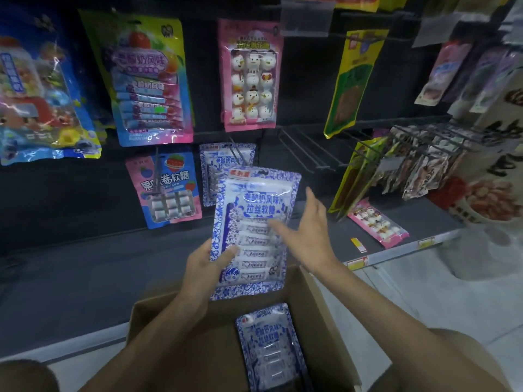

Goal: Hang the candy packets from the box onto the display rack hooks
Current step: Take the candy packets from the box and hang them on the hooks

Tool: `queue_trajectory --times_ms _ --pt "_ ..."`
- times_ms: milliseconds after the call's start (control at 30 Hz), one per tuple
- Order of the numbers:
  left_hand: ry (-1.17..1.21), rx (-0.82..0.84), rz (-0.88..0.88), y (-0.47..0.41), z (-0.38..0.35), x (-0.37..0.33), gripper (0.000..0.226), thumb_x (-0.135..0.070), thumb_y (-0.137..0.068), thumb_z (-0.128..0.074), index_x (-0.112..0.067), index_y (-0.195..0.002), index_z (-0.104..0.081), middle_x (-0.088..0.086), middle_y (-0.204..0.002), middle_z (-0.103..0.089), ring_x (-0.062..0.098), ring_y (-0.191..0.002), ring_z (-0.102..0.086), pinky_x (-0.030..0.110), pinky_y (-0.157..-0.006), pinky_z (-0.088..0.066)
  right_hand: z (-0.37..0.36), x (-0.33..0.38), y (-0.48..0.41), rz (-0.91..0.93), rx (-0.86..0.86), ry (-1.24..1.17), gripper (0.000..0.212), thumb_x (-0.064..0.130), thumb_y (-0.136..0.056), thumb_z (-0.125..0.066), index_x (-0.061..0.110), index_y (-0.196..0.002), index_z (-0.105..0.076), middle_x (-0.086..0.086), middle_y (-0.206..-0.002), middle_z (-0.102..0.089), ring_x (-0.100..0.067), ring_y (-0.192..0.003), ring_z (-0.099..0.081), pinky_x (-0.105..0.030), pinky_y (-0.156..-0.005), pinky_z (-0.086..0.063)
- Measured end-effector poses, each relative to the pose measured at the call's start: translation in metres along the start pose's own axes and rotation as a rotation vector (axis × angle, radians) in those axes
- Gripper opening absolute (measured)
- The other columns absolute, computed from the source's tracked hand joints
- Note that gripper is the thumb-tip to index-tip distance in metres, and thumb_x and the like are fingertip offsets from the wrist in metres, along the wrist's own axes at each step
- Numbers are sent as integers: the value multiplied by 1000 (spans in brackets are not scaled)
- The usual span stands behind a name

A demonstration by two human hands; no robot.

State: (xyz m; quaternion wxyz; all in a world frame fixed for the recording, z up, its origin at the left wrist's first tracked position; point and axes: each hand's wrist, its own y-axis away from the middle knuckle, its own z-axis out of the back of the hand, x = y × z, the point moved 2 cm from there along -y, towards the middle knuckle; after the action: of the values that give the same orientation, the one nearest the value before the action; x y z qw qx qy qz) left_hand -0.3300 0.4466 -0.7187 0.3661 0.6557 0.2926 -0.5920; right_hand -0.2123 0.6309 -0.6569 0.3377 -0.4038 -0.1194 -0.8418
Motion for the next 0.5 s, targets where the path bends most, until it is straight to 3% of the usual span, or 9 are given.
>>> queue_trajectory --times_ms 67,133,200,300,367,433,500 --pt "79 56 59 -4 -4 -1 21 -20 -99 -71 -19 -120 -73 6 -110 -80 30 -100 -78 52 -87 -63 6 4 -10 -167 79 -286 119 55 -85 -82 25 -168 -3 -1 -174 -16 -26 -159 -21 -50 -127 -27" --pt "141 117 104 -6 -9 -2 25 -19 -99 -70 -15 -124 -72 11 -115 -79 35 -106 -76 56 -95 -59 10 6 -16 -269 129 -473 107 45 -87 -84 23 -167 -16 2 -162 -39 -18 -146 -45 -41 -114 -43" --pt "176 171 148 -8 -13 -1 29 -15 -98 -69 -10 -127 -69 15 -119 -77 38 -109 -75 58 -99 -56 7 -1 -23 -319 157 -649 75 29 -89 -85 15 -152 -48 2 -135 -67 -11 -111 -72 -28 -85 -58" --pt "101 236 197 -13 -12 3 34 -6 -93 -72 -7 -127 -69 15 -121 -76 37 -111 -74 59 -104 -54 5 -9 -31 -322 212 -683 31 19 -89 -84 11 -117 -73 -9 -109 -81 -16 -84 -80 -25 -61 -59" --pt "55 227 211 -17 -9 1 35 -8 -90 -76 -8 -124 -72 13 -118 -78 35 -108 -75 58 -103 -54 2 -17 -36 -303 274 -672 26 19 -92 -81 15 -117 -74 -3 -107 -82 -15 -89 -79 -24 -65 -60" --pt "49 162 185 -23 -5 -8 31 -17 -91 -78 -10 -121 -72 10 -113 -79 31 -105 -77 56 -102 -56 -5 -24 -40 -302 322 -628 27 24 -94 -80 22 -120 -73 4 -110 -81 -19 -105 -77 -37 -92 -60" --pt "59 73 132 -37 -1 -17 32 -27 -91 -79 -11 -118 -72 5 -109 -80 25 -105 -77 51 -104 -55 -12 -29 -45 -309 333 -581 27 26 -95 -79 25 -121 -73 5 -111 -81 -20 -109 -75 -47 -105 -54"
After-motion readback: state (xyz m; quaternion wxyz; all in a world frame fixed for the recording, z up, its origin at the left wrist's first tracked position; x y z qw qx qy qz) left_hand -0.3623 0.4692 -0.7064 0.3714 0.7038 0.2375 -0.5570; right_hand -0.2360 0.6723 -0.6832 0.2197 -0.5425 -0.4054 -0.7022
